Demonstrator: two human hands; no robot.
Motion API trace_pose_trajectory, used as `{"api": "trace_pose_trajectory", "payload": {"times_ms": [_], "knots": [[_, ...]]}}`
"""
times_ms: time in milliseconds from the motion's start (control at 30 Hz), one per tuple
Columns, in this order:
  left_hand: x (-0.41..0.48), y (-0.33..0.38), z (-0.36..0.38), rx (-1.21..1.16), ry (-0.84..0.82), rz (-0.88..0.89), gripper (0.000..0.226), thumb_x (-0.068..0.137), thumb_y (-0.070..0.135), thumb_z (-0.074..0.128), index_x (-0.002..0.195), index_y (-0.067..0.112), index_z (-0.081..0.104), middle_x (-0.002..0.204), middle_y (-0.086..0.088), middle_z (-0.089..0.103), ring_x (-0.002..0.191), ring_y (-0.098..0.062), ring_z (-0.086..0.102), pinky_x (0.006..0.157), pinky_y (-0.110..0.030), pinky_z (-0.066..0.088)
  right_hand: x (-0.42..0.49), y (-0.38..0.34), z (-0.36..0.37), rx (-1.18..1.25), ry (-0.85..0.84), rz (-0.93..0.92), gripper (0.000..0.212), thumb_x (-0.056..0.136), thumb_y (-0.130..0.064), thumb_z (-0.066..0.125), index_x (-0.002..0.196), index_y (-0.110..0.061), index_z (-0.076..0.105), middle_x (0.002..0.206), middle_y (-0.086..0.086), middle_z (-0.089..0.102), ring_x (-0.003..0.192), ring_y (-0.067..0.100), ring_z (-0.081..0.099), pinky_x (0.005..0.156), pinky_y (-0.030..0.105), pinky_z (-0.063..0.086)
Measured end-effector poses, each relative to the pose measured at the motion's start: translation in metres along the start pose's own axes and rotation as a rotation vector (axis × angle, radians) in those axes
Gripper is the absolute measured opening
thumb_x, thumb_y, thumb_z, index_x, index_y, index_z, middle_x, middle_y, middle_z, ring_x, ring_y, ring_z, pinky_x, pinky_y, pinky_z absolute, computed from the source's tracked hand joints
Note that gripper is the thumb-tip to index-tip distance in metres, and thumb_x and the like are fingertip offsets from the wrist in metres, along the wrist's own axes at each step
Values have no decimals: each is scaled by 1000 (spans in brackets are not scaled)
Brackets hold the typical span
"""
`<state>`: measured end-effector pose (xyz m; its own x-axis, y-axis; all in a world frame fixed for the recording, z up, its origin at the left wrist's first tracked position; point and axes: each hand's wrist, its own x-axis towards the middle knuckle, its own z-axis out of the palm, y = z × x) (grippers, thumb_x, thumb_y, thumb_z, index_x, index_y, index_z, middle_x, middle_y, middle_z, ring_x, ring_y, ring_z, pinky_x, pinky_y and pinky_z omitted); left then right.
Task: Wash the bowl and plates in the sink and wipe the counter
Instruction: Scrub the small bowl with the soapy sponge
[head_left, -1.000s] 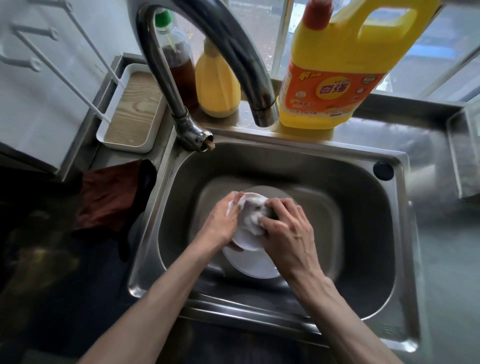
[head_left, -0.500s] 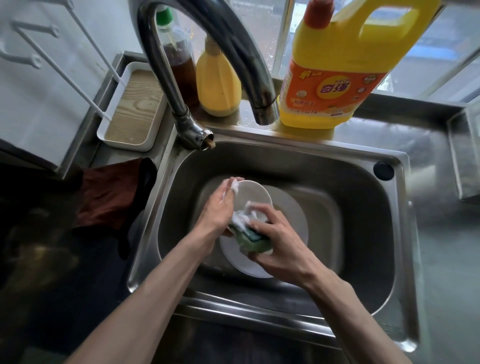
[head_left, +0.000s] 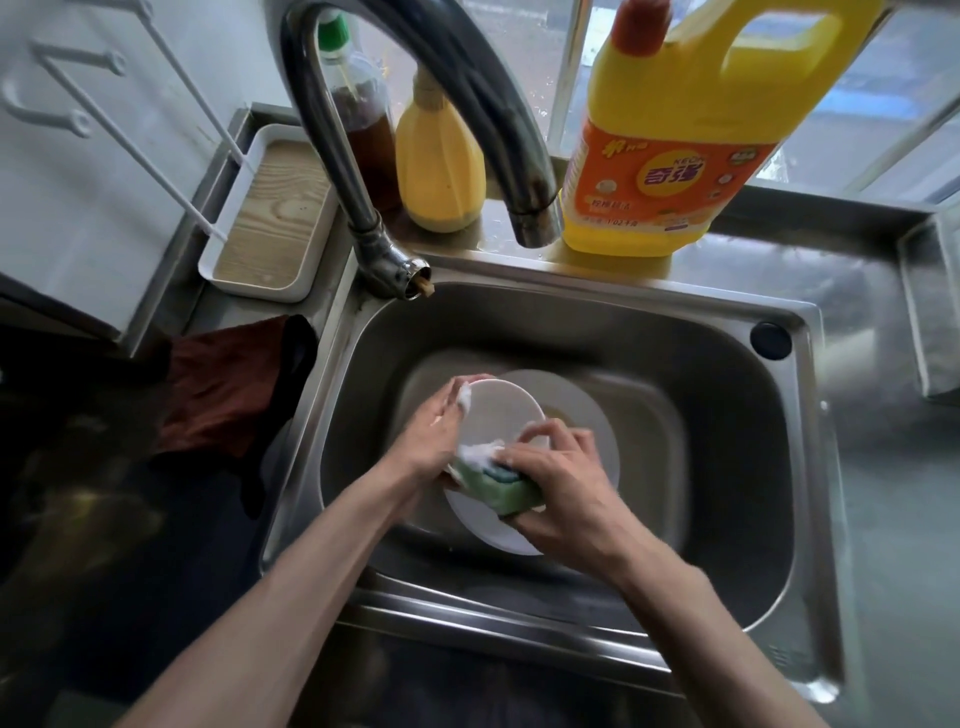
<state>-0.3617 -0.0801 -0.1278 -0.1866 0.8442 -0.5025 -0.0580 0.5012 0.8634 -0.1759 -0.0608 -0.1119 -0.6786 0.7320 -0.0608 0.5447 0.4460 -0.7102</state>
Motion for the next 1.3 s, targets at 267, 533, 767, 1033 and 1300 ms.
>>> {"api": "trace_pose_trajectory", "payload": {"times_ms": [267,533,767,1033,1300], "knots": [[-7,15,1,-24,-128,-124,33,100,54,44,120,37,64,121,0,68,106,-25,71,69,-49,63,2,-2,-10,-440,352,-56,32,71,-8,84,101,-11,74,110,5,65,100,28,57,79,37,48],[-9,12,15,-150,-44,-256,69,96,75,31,124,25,69,115,-7,75,102,-23,75,66,-44,62,14,-11,17,232,204,249,43,73,-36,83,113,-20,80,117,-7,75,108,9,66,95,24,51],[-7,17,14,29,-51,-142,32,106,49,42,125,31,61,121,-9,64,95,-29,73,51,-44,62,13,12,-18,322,-146,234,24,77,-15,87,100,-21,81,95,-8,77,88,7,70,80,29,56],[-1,14,3,130,-134,-232,38,102,52,52,129,31,68,120,-3,70,99,-24,72,58,-48,63,4,14,-35,79,242,59,37,67,-22,82,103,-18,79,109,-11,71,105,16,61,90,37,54],[25,28,-12,441,-40,109,23,98,53,53,101,33,62,94,4,67,91,-15,63,87,-36,49,5,-9,-10,56,-266,58,83,86,-62,74,156,-28,44,165,-10,27,148,11,25,122,33,31]]}}
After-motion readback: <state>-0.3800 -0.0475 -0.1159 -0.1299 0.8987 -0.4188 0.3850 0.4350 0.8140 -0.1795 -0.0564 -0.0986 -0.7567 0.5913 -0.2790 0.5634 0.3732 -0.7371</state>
